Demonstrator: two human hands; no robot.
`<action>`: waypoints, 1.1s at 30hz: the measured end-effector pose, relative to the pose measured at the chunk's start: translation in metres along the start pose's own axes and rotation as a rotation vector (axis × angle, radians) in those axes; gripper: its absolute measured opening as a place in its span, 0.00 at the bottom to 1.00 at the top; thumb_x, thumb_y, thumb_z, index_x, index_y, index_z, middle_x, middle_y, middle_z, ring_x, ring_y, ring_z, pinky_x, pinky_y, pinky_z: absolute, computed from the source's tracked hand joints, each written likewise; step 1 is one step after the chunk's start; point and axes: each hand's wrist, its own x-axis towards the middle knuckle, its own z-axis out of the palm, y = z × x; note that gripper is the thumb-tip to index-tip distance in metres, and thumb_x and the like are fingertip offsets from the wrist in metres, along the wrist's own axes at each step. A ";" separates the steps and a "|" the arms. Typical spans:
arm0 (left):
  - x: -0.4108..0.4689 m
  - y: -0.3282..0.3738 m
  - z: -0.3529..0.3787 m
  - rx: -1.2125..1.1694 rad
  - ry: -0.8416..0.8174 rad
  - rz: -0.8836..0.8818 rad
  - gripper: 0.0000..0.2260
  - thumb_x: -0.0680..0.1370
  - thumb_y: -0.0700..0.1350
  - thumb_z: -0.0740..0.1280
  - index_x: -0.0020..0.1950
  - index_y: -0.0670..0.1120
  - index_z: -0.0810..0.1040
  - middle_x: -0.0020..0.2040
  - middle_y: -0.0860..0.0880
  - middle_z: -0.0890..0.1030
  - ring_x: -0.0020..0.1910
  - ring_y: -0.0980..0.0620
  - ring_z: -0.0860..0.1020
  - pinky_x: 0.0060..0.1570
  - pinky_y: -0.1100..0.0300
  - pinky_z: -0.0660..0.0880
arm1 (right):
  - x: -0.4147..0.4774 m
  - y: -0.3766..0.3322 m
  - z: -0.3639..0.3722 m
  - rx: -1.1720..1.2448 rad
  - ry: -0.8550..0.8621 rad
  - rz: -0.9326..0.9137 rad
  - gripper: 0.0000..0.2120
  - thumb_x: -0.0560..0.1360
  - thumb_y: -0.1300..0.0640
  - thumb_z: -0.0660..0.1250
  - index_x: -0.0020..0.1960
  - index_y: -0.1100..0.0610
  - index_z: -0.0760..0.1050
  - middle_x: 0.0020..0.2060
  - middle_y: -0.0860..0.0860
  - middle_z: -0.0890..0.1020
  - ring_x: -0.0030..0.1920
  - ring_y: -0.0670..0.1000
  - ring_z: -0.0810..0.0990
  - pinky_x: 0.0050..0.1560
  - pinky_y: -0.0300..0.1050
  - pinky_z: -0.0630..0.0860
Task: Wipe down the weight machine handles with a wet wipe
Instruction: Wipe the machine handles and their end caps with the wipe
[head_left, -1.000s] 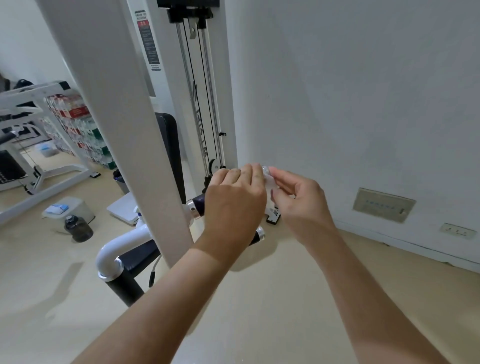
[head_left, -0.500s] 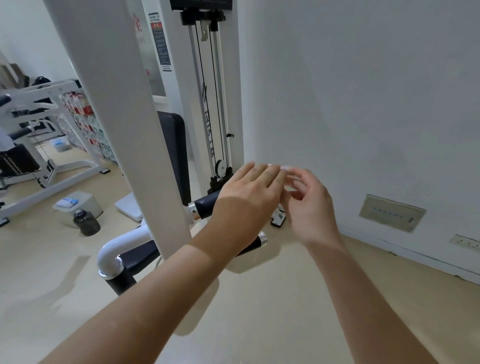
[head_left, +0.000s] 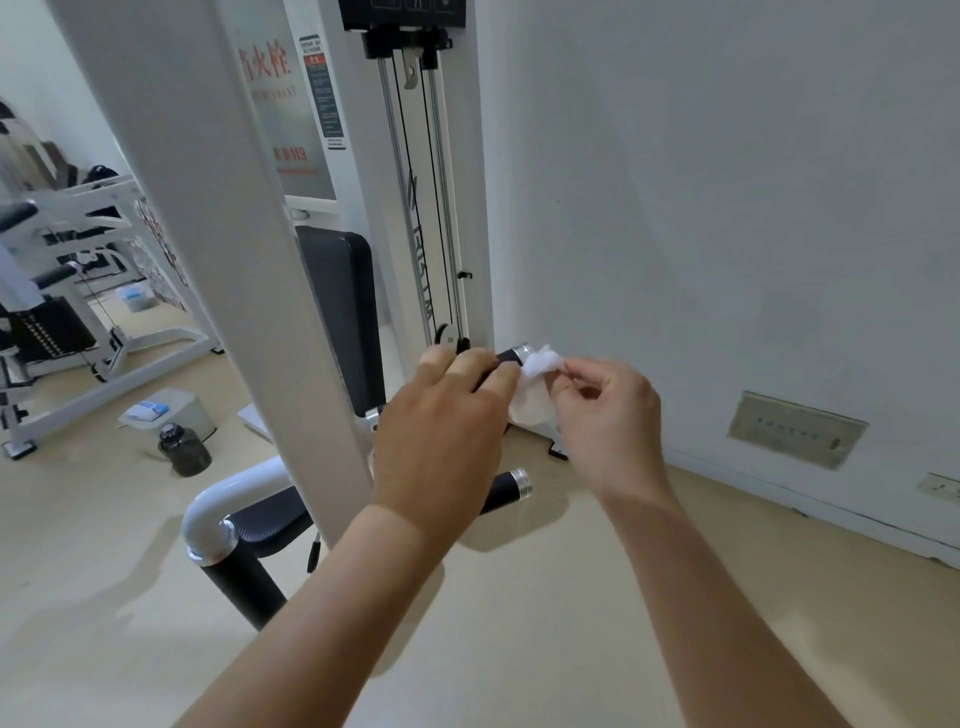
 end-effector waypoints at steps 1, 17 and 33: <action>-0.002 0.000 -0.001 0.006 -0.006 -0.012 0.13 0.68 0.38 0.75 0.50 0.48 0.82 0.50 0.51 0.83 0.44 0.46 0.77 0.36 0.57 0.75 | -0.002 0.000 0.003 -0.002 -0.042 0.043 0.09 0.76 0.56 0.66 0.38 0.54 0.82 0.30 0.46 0.78 0.32 0.48 0.74 0.34 0.40 0.70; -0.008 0.007 0.003 0.114 -0.096 -0.023 0.11 0.64 0.41 0.76 0.46 0.48 0.83 0.47 0.47 0.79 0.45 0.45 0.76 0.34 0.57 0.74 | -0.004 0.005 0.023 0.796 -0.295 0.520 0.12 0.78 0.55 0.65 0.42 0.60 0.82 0.40 0.53 0.85 0.47 0.52 0.83 0.56 0.52 0.78; -0.012 0.011 0.002 0.153 -0.199 0.041 0.24 0.75 0.41 0.49 0.67 0.37 0.72 0.62 0.39 0.78 0.59 0.39 0.76 0.54 0.48 0.77 | 0.003 -0.001 0.023 0.839 -0.186 0.556 0.13 0.76 0.69 0.63 0.50 0.56 0.83 0.44 0.51 0.85 0.42 0.47 0.81 0.41 0.38 0.77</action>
